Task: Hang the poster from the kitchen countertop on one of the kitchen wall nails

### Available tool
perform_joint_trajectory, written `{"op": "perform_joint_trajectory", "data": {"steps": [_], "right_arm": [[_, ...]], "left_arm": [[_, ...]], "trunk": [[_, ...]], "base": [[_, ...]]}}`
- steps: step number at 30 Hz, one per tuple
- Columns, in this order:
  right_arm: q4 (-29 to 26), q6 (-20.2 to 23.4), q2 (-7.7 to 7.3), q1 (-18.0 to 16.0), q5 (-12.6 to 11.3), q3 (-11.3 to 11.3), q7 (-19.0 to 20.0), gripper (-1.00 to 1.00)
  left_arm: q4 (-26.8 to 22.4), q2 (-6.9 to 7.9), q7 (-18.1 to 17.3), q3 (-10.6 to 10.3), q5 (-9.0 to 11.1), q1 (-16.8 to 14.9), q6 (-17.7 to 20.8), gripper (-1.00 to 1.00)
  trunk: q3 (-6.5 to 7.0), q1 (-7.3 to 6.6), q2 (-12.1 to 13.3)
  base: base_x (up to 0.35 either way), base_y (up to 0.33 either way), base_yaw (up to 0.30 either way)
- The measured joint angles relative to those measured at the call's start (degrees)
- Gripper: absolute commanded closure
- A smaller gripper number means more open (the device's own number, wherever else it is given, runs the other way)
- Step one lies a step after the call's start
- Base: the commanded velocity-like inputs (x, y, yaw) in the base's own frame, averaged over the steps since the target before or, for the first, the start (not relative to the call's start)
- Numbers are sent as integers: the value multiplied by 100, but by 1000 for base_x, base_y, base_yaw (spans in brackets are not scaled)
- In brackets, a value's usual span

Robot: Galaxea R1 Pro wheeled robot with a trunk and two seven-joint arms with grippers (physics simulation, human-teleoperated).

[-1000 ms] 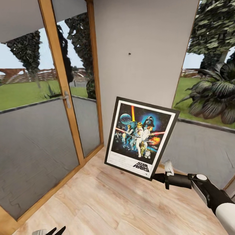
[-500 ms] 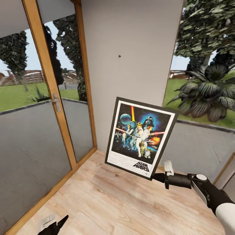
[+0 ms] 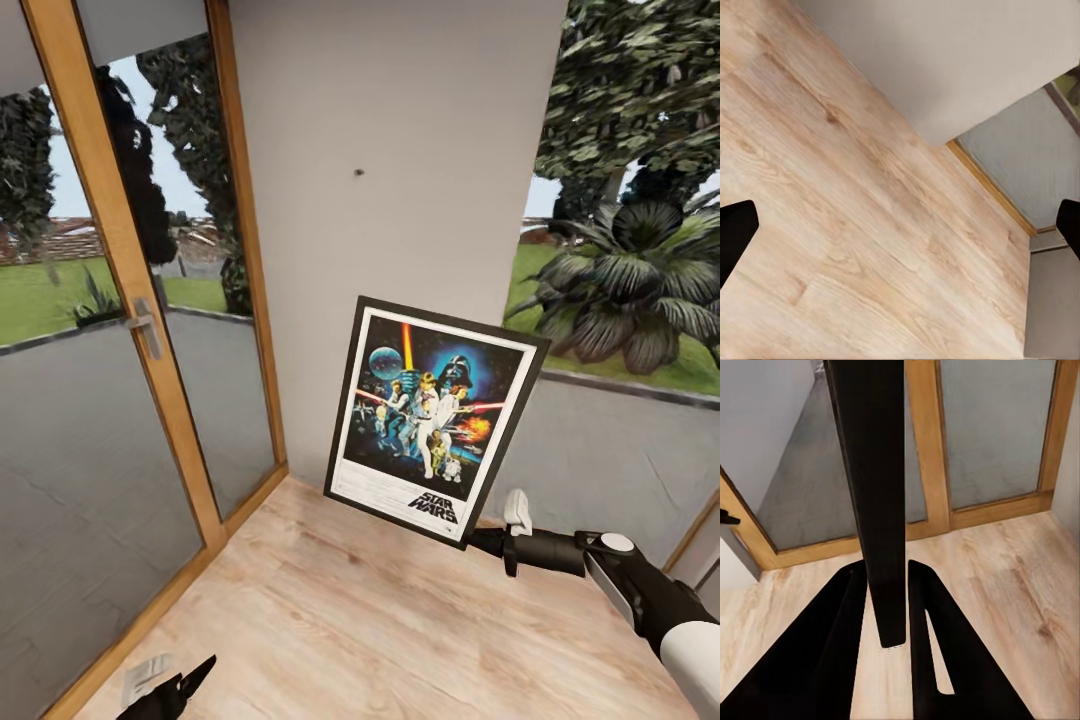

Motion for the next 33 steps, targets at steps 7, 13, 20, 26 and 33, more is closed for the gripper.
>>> {"op": "perform_joint_trajectory", "data": {"steps": [7,13,20,26,33], "right_arm": [[0,3,1,1,0,-1,6,100],[-1,6,4,1,1,-1,-2,100],[8,0,7,1,-1,5,-16,100],[11,-1,8,0,-1,8,-20,100],[11,-1,27,0,-1,7,-20,100]], "left_arm": [[3,0,-1,1,-1,-1,1,-100],[7,0,-1,3,0,-2,-12,-100],[11,0,-8,4,-1,-1,-12,-100],[10,0,-10,4,-1,0,-8,-100],[10,0,-11,4,-3,0,-8,-100]], "trunk": [[8,2,1],[34,3,0],[60,2,1],[64,2,1],[65,2,1]], "base": [[214,229,-79],[52,90,-234],[46,238,-180],[73,301,-26],[77,331,-4]]}}
